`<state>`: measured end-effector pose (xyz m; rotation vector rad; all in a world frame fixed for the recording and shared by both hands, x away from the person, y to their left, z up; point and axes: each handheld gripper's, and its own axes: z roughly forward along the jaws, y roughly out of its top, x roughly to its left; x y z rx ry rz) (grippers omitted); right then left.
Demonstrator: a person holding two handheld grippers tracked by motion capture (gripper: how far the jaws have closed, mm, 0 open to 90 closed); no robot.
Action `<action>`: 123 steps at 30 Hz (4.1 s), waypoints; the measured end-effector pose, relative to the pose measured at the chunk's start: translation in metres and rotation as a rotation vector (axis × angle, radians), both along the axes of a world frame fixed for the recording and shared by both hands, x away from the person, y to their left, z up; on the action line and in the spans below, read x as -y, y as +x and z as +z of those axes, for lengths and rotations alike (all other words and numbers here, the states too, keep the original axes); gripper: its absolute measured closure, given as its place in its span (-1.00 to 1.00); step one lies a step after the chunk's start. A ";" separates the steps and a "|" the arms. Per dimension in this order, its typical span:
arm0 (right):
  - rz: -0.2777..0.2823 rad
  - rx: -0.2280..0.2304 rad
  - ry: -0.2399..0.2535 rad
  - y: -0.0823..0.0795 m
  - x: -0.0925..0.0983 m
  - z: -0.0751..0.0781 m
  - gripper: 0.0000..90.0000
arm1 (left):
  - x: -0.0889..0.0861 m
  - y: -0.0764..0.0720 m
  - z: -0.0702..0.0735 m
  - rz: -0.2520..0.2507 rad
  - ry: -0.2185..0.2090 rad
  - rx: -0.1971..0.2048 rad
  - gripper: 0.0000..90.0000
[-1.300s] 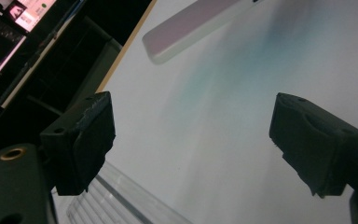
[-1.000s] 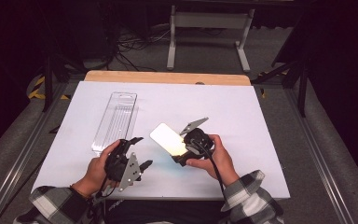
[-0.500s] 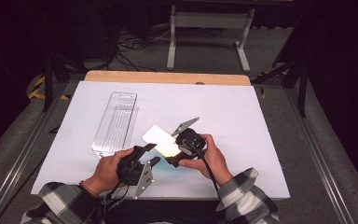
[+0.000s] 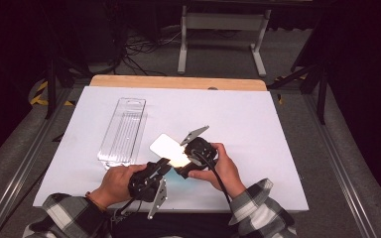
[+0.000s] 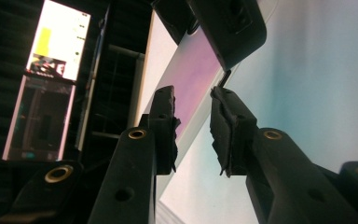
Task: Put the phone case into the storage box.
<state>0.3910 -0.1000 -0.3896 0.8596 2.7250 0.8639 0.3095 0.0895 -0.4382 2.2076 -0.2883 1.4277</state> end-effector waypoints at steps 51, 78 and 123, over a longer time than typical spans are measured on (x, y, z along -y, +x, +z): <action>-0.011 -0.034 0.136 -0.002 0.007 0.006 -0.63 | 0.007 -0.003 -0.010 0.009 0.057 0.165 0.82; 0.055 0.155 0.155 -0.020 0.019 0.028 -0.62 | -0.010 0.004 0.010 0.019 -0.122 0.056 0.82; 0.020 0.442 0.138 -0.034 0.042 0.018 -0.60 | -0.041 0.028 0.039 0.010 -0.443 -0.288 0.82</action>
